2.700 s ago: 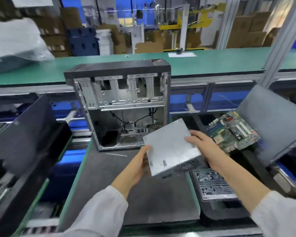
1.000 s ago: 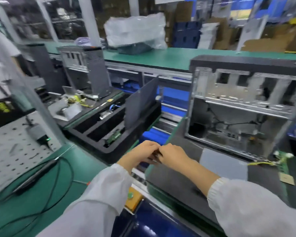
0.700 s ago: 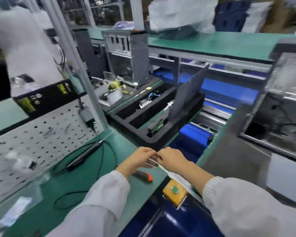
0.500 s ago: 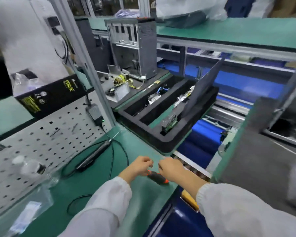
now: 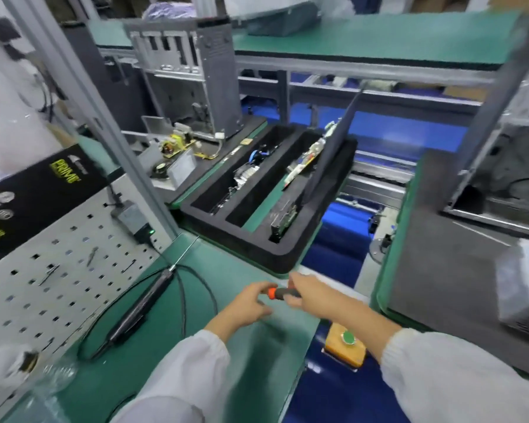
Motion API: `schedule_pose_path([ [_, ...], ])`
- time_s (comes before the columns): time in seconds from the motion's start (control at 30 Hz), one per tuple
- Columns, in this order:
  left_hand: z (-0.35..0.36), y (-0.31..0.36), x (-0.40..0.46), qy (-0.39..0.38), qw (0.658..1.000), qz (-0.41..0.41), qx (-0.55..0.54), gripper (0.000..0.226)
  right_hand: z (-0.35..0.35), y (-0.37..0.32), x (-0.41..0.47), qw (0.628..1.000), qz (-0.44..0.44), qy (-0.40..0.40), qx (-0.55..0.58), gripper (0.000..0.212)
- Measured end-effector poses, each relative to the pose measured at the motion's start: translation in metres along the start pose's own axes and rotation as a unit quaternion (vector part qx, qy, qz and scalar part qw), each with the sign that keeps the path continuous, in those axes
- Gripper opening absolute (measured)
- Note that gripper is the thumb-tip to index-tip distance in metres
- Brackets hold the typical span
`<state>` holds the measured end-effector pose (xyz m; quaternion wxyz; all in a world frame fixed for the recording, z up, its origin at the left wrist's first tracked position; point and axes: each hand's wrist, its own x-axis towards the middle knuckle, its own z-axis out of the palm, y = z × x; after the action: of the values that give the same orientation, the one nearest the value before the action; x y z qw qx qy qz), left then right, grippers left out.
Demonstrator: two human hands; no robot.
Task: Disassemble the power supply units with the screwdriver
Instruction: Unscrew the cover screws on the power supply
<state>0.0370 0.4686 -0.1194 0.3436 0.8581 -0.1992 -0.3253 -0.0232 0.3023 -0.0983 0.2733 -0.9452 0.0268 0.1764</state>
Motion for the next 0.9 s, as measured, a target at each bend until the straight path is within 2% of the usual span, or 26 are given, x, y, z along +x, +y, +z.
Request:
schedule_pose_path([
  [0.13,0.001,0.095,0.017,-0.031,0.99,0.137,-0.026,0.01,-0.108,0.018,-0.06,0.983,0.0,0.167,0.082,0.021],
  [0.23,0.021,0.177,0.025,-0.118,0.968,0.213,-0.054,0.011,-0.172,0.044,-0.113,0.963,0.019,0.239,0.122,0.032],
  [0.33,0.066,0.255,0.035,-0.2,0.937,0.281,-0.052,0.022,-0.222,0.074,-0.161,0.943,0.03,0.327,0.055,0.052],
  [0.4,0.098,0.302,0.043,-0.219,0.925,0.303,-0.068,0.027,-0.25,0.1,-0.193,0.932,0.052,0.358,0.002,0.05],
  [0.5,0.137,0.353,0.059,-0.216,0.918,0.325,-0.075,0.024,-0.284,0.143,-0.235,0.917,0.085,0.388,-0.042,0.05],
  [0.63,0.177,0.39,0.086,-0.194,0.918,0.344,-0.042,0.012,-0.317,0.195,-0.269,0.897,0.113,0.423,-0.063,0.049],
  [0.7,0.192,0.399,0.101,-0.167,0.923,0.347,-0.014,0.009,-0.322,0.212,-0.273,0.898,0.118,0.42,-0.053,0.048],
  [0.9,0.212,0.388,0.141,-0.092,0.939,0.319,0.088,0.019,-0.315,0.239,-0.253,0.903,0.149,0.402,-0.016,0.045],
])
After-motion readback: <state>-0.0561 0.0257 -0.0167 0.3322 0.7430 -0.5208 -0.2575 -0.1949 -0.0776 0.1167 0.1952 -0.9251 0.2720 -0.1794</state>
